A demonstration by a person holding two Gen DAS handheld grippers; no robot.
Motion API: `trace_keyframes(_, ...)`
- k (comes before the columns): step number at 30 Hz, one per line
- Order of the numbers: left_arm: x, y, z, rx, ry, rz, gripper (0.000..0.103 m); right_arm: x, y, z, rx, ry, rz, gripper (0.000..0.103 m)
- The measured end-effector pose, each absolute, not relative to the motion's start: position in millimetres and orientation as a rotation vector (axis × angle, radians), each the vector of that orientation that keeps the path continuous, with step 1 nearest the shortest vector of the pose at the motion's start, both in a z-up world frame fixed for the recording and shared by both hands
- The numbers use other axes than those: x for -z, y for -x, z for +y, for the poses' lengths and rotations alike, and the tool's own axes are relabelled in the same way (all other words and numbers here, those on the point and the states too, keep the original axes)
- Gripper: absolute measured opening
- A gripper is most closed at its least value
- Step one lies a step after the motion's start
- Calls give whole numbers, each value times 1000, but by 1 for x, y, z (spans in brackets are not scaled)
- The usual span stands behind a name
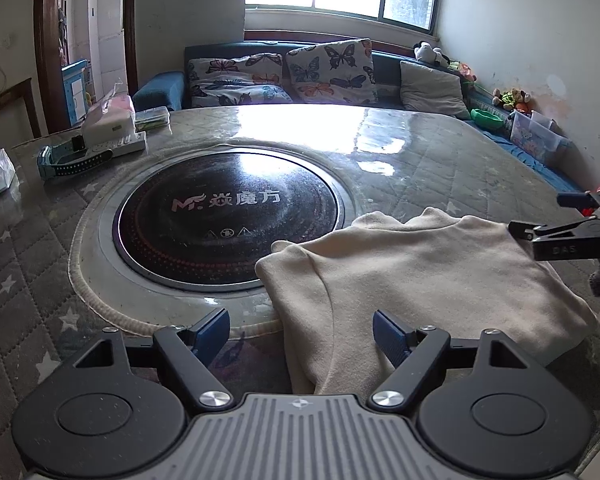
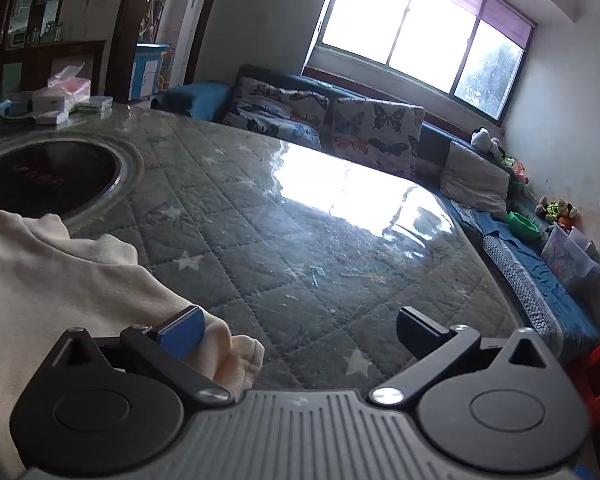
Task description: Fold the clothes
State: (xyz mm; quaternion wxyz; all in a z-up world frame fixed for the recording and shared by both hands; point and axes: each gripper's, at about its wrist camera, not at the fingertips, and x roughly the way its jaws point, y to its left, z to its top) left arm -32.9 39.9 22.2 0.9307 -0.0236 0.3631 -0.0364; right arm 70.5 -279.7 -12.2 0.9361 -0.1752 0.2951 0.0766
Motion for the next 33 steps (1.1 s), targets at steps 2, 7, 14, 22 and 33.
trace_keyframes(2,-22,33,42,77,49,743,81,18,-76,-283,-149,350,615,103)
trace_keyframes(7,-22,30,44,75,55,746,83,6,-69,-278,-152,355,573,103)
trace_keyframes(14,-22,26,43,74,69,753,84,3,-81,-243,-233,379,561,103)
trace_keyframes(22,-22,22,42,81,78,762,87,13,-89,-233,-248,400,609,103)
trace_keyframes(33,-19,23,47,46,120,785,87,-11,-54,-236,-324,410,559,103)
